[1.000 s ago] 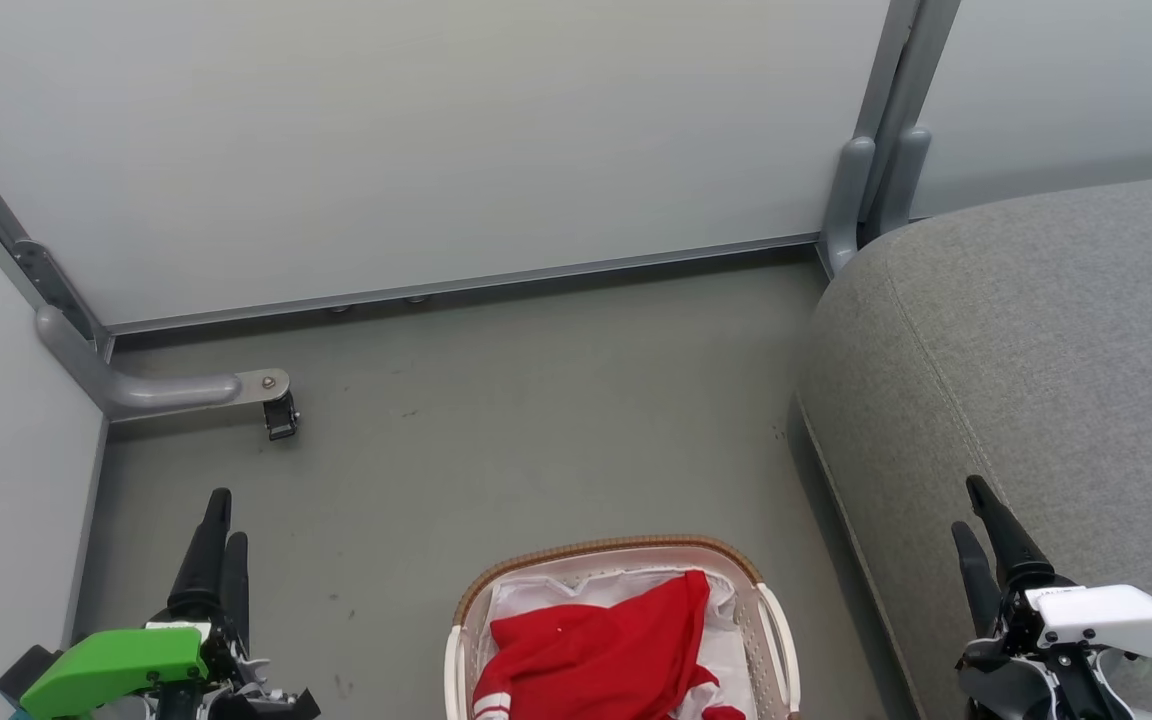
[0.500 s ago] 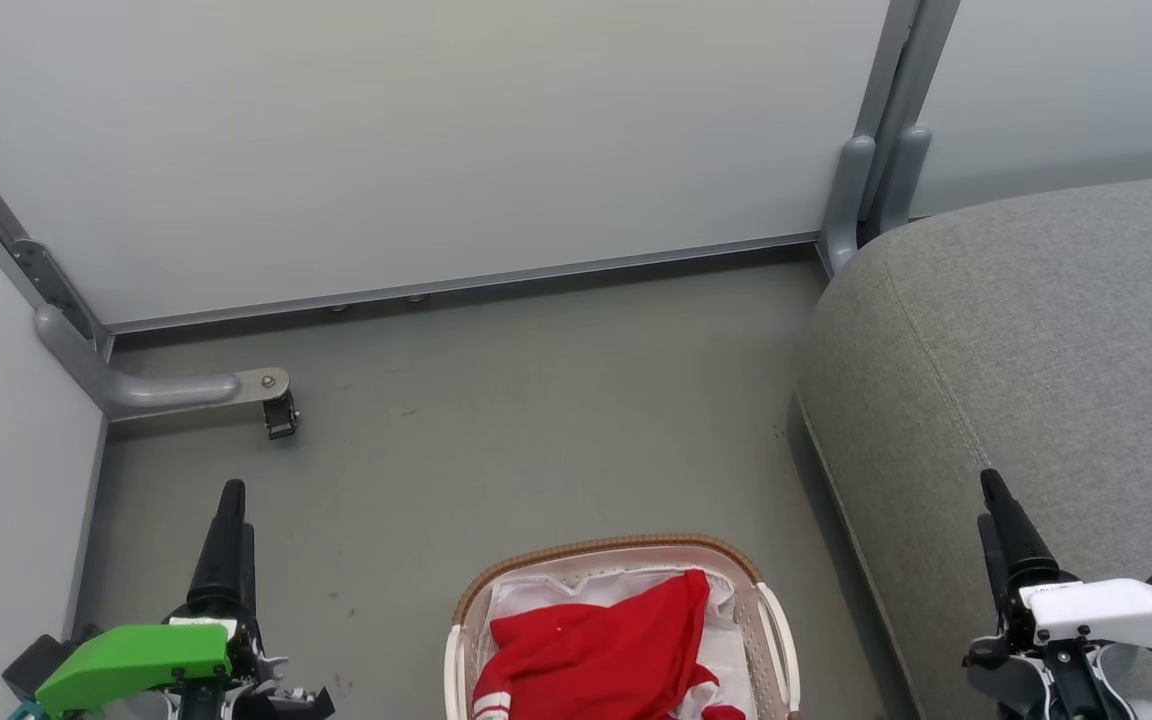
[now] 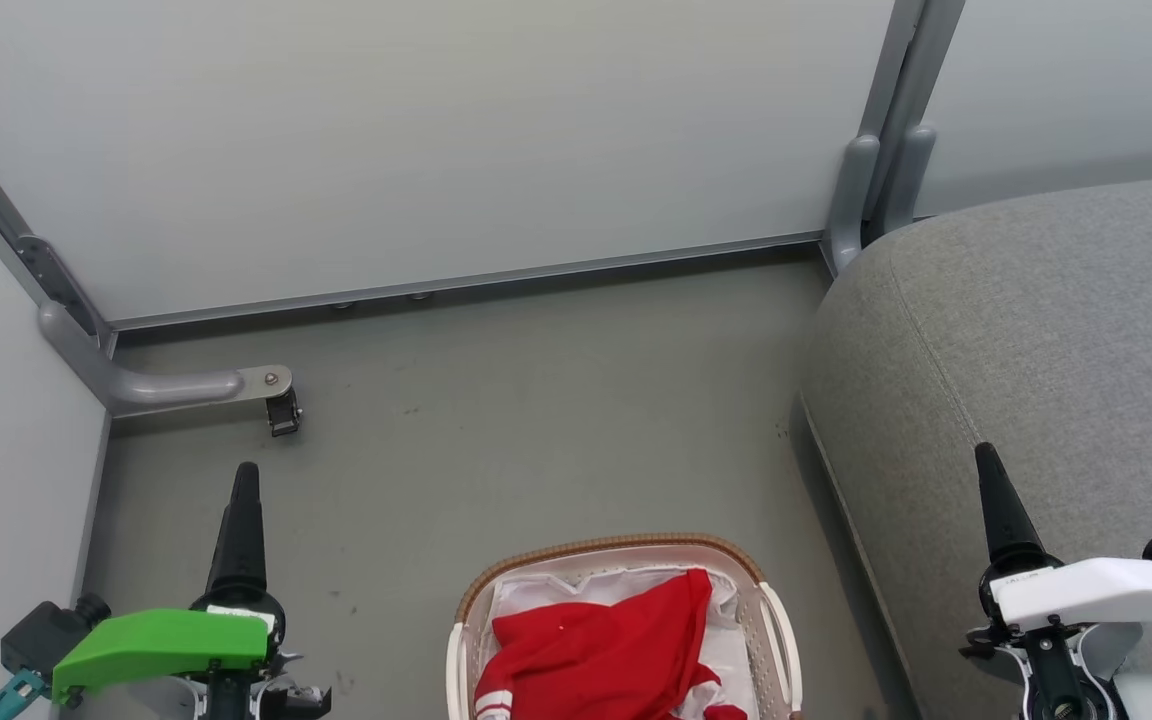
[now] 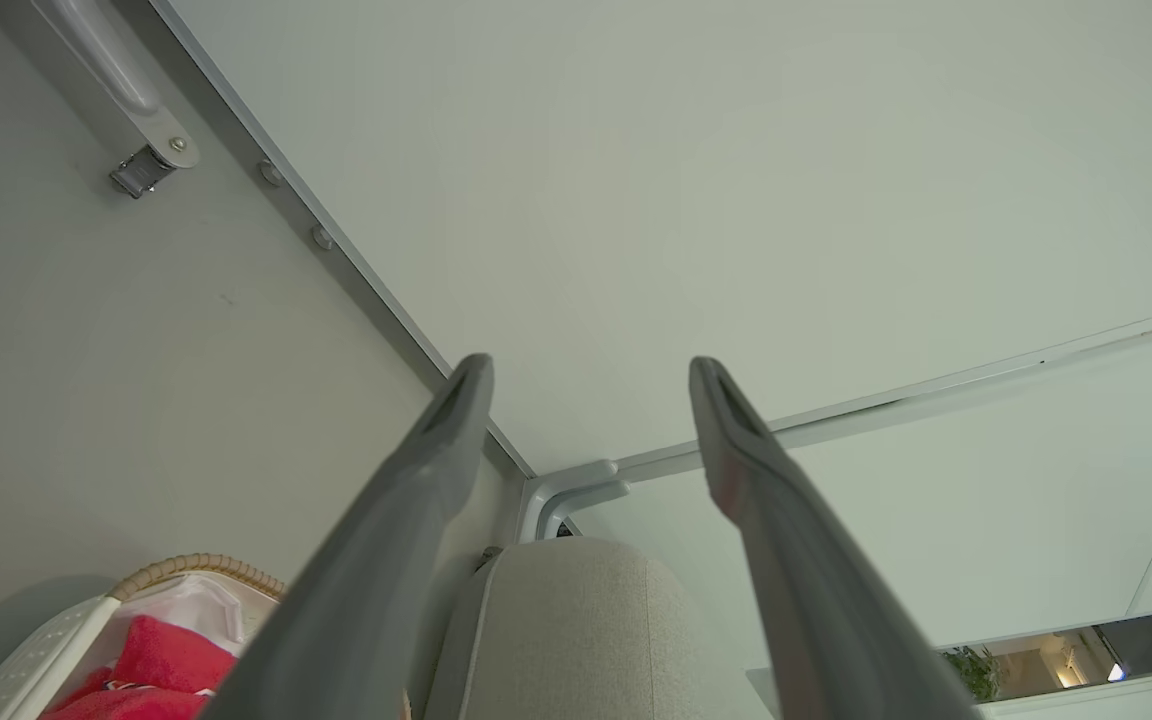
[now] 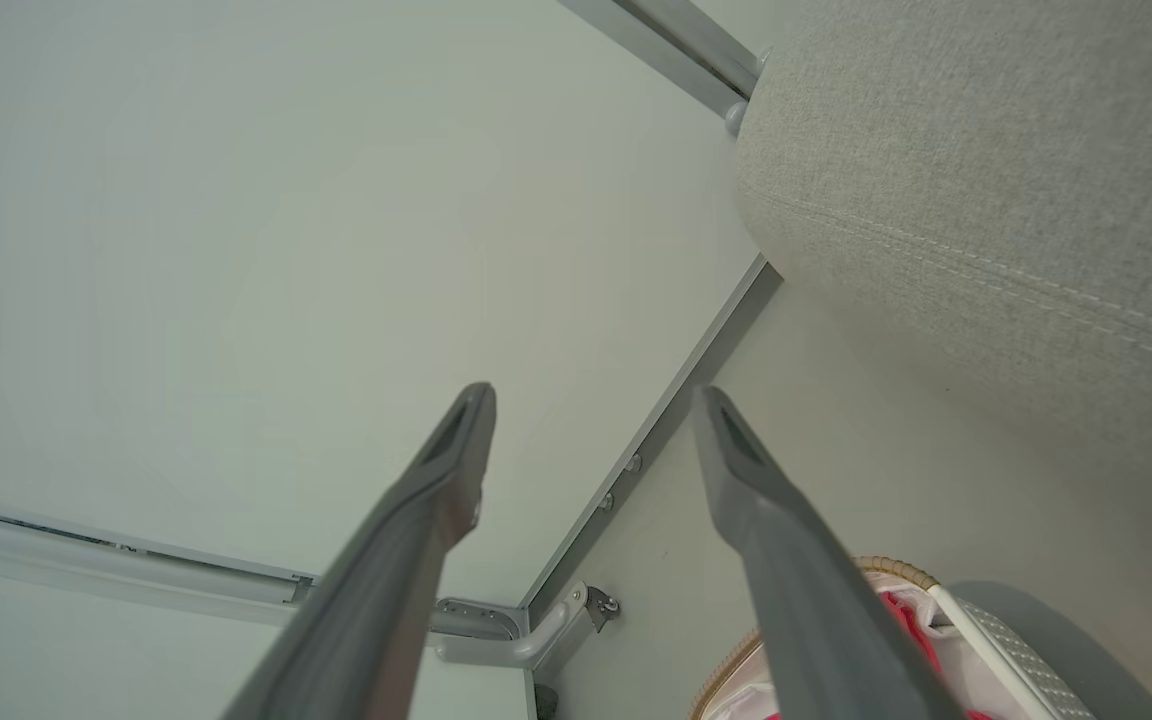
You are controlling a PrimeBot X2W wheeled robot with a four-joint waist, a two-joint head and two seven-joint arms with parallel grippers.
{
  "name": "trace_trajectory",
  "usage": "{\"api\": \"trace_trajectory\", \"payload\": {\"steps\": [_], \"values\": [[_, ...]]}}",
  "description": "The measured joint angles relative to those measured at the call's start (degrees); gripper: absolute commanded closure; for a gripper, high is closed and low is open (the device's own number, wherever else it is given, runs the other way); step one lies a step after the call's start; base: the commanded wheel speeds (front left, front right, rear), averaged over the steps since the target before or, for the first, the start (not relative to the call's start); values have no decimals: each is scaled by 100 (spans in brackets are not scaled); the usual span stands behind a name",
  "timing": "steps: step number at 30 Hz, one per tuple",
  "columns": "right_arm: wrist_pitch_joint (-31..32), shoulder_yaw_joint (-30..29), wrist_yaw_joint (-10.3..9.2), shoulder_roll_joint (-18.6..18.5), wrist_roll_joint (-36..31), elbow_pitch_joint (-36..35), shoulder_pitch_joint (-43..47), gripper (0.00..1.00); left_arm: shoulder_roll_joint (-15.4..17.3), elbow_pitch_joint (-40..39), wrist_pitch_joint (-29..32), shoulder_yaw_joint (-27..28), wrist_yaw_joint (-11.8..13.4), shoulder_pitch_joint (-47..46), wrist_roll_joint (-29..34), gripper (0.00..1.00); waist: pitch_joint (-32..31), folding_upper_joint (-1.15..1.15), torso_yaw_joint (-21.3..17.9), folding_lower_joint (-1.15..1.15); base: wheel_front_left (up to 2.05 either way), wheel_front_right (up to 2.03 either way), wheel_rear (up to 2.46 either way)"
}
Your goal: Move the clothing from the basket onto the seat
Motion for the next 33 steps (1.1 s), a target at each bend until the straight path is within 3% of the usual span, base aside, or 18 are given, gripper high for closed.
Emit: {"api": "trace_trajectory", "payload": {"steps": [6, 25, 33], "values": [[-146, 175, 0, -5, -833, -97, 1, 0, 2, -132, -136, -107, 57, 16, 693, 0, 8, 0, 15, 0, 0, 0, 0], [-474, 460, 0, -19, -2509, -79, 7, 0, 5, -182, -448, -428, 230, 156, 2563, 0, 11, 0, 47, 0, 0, 0, 0], [-597, 578, 0, -32, -3080, 46, 8, 0, 8, -103, -583, -427, 260, 207, 3071, 0, 8, 0, 61, 0, 0, 0, 0]]}}
